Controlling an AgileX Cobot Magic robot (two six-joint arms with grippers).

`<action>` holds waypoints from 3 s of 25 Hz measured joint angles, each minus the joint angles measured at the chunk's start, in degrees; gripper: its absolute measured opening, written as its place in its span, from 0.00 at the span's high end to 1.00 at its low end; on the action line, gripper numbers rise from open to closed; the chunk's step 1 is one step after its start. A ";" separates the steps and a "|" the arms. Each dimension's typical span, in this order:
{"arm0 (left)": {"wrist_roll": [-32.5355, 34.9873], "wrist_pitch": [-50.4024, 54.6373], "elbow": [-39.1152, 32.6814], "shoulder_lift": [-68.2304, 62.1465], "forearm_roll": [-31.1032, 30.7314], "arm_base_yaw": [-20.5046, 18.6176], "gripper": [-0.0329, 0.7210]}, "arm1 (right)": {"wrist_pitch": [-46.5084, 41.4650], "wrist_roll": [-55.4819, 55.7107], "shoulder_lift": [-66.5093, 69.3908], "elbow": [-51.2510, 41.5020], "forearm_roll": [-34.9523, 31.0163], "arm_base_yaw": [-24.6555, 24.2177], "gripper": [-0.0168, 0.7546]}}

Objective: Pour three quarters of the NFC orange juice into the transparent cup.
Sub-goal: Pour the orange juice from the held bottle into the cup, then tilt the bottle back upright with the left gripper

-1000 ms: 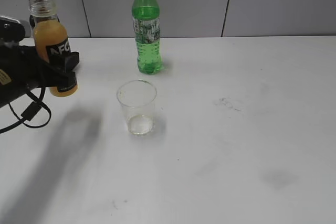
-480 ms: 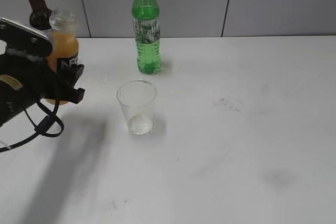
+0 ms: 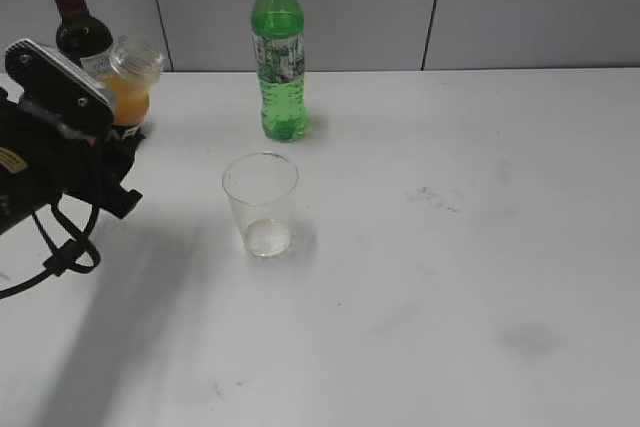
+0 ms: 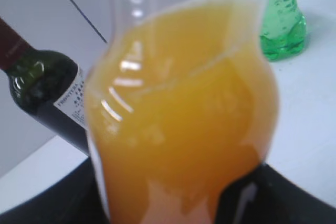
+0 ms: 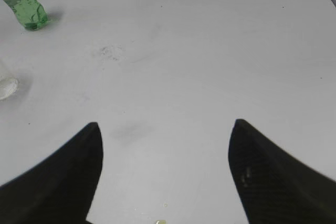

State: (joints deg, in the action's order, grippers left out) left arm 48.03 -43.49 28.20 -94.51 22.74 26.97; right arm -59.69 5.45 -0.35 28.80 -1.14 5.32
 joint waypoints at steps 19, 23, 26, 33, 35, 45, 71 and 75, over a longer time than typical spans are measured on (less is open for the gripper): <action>14.90 0.06 0.00 0.06 3.06 2.10 0.32 | 0.00 0.00 0.00 0.00 0.00 0.00 0.24; 17.81 0.00 0.00 0.06 4.41 2.10 0.32 | 0.00 0.00 0.00 0.00 0.00 0.00 0.24; 18.46 -0.11 0.00 0.06 4.70 2.16 0.32 | 0.00 0.00 0.00 0.00 0.00 0.00 0.24; 24.18 -0.84 0.00 0.06 6.42 4.23 0.32 | 0.00 0.00 0.00 0.00 0.00 0.00 0.24; 26.18 -0.84 0.00 0.06 7.89 4.92 0.32 | 0.00 0.00 0.00 0.00 0.00 0.00 0.24; 34.00 -0.01 1.73 -1.36 14.10 7.73 0.32 | 0.00 0.00 0.00 0.00 0.00 0.00 0.24; 45.14 0.23 5.16 -4.97 22.71 10.20 0.32 | 0.00 0.00 0.00 0.00 0.00 0.00 0.24; 46.83 0.45 6.16 -5.89 23.12 10.20 0.32 | 0.00 0.00 0.00 0.00 0.00 0.00 0.24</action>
State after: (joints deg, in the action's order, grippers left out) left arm 94.86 -43.04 34.36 -100.40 45.85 37.17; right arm -59.69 5.45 -0.35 28.80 -1.14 5.32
